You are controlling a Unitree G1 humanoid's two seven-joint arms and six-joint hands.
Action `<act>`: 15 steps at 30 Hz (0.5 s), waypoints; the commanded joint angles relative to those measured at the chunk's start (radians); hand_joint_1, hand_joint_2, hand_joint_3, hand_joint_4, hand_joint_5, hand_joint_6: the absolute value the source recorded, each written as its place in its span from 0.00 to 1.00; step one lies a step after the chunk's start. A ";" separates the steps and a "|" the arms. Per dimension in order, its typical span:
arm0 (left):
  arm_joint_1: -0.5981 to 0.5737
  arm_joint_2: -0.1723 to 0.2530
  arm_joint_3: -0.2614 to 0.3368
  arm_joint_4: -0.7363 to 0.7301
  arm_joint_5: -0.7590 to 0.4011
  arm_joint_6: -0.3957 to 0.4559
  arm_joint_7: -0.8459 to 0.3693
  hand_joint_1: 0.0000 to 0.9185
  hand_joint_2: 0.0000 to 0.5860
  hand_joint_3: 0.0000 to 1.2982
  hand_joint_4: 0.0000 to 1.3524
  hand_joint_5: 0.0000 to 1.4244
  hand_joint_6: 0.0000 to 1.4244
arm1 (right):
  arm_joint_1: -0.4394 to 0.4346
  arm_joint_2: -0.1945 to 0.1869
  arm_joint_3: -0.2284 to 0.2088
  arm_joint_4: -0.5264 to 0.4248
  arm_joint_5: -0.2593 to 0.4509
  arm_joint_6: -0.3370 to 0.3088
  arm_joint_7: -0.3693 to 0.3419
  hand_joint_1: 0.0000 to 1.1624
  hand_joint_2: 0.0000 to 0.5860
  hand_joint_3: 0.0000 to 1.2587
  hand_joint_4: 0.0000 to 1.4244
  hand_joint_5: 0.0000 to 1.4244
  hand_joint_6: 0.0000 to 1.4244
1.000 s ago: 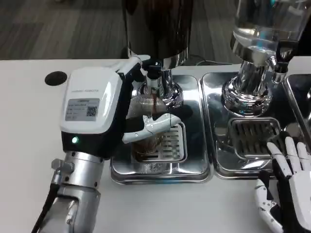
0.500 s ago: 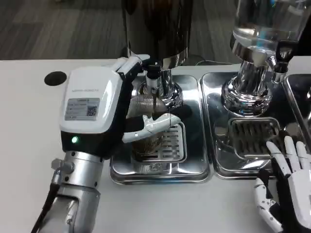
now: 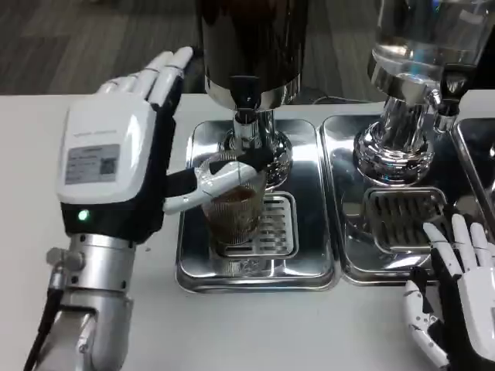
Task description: Grasp the cup under the faucet to collect the drink, then remove the cup.
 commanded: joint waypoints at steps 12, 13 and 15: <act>0.319 0.042 0.066 -0.118 0.017 -0.132 0.136 0.00 0.07 0.12 0.00 0.12 0.14 | -0.016 -0.007 0.005 -0.036 -0.022 0.017 0.050 0.01 0.78 0.11 0.00 0.00 0.05; 0.344 0.049 0.067 -0.126 0.033 -0.134 0.137 0.00 0.07 0.11 0.00 0.11 0.13 | -0.017 -0.007 0.004 -0.039 -0.024 0.019 0.053 0.03 0.76 0.10 0.00 0.00 0.04; 0.383 0.052 0.069 -0.133 0.046 -0.139 0.140 0.00 0.07 0.09 0.00 0.10 0.11 | -0.019 -0.008 0.003 -0.042 -0.023 0.020 0.059 0.05 0.73 0.09 0.00 0.00 0.03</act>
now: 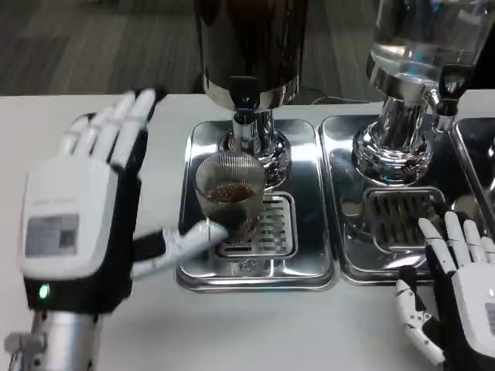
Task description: Grasp the cup under the faucet to collect the drink, then remove the cup.
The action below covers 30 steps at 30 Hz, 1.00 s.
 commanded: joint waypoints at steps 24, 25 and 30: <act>0.167 0.038 -0.046 0.336 0.004 -0.067 0.126 0.00 0.08 0.04 0.00 0.05 0.06 | -0.139 0.031 0.017 -0.316 0.025 0.098 0.459 0.25 0.34 0.00 0.00 0.00 0.00; 0.167 0.039 -0.048 0.337 0.003 -0.066 0.129 0.00 0.08 0.05 0.00 0.05 0.06 | -0.151 0.037 0.019 -0.318 0.030 0.106 0.486 0.25 0.33 0.00 0.00 0.00 0.00; 0.169 0.042 -0.048 0.347 -0.003 -0.060 0.138 0.00 0.09 0.06 0.00 0.05 0.06 | -0.268 0.073 0.036 -0.263 0.114 0.149 0.642 0.28 0.29 0.00 0.00 0.00 0.00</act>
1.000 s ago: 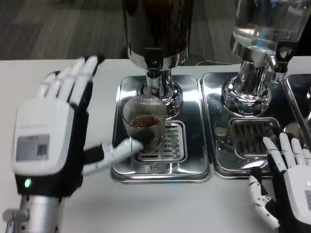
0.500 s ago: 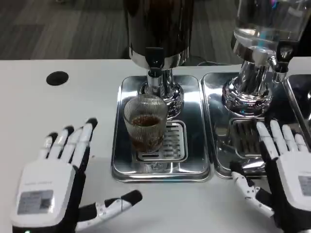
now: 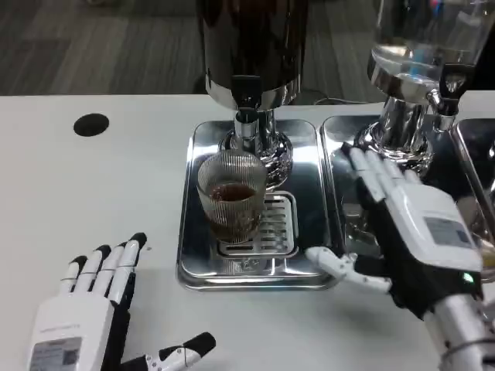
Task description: Grasp the cup under the faucet to collect the drink, then remove the cup.
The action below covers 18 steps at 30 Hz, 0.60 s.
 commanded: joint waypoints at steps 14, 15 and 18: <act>0.043 0.024 0.027 0.008 -0.045 0.002 0.041 0.00 0.10 0.13 0.00 0.07 0.06 | -0.316 0.113 0.064 0.251 0.170 0.054 0.187 0.34 0.27 0.00 0.00 0.00 0.00; 0.043 0.024 0.027 0.010 -0.045 0.003 0.042 0.00 0.10 0.13 0.00 0.07 0.06 | -0.326 0.116 0.063 0.268 0.179 0.049 0.183 0.34 0.27 0.00 0.00 0.00 0.00; 0.048 0.024 0.029 0.011 -0.047 0.005 0.044 0.00 0.10 0.15 0.00 0.07 0.06 | -0.351 0.121 0.058 0.311 0.206 0.034 0.173 0.34 0.27 0.00 0.00 0.00 0.00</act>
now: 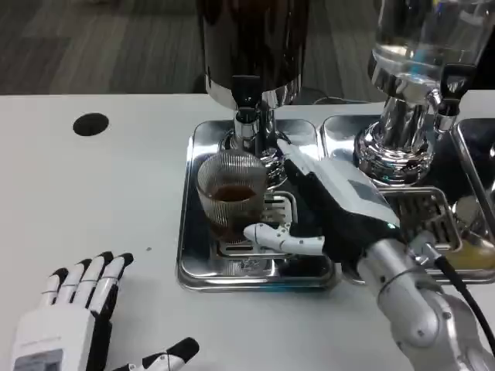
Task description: Grasp the cup under the faucet to collect the drink, then remove the cup.
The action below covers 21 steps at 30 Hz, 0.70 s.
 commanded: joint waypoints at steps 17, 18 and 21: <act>0.036 0.007 0.040 -0.026 -0.050 0.003 0.004 0.00 0.14 0.34 0.00 0.08 0.06 | -0.119 0.021 -0.003 0.149 0.088 -0.040 -0.043 0.39 0.26 0.00 0.00 0.00 0.03; 0.036 0.007 0.040 -0.019 -0.053 0.003 0.003 0.00 0.14 0.34 0.00 0.08 0.06 | -0.119 0.024 -0.001 0.158 0.089 -0.044 -0.049 0.40 0.28 0.00 0.00 0.00 0.03; 0.036 0.008 0.043 -0.010 -0.059 0.001 0.003 0.00 0.15 0.36 0.00 0.08 0.06 | -0.124 0.031 0.009 0.187 0.089 -0.050 -0.063 0.42 0.27 0.00 0.00 0.00 0.03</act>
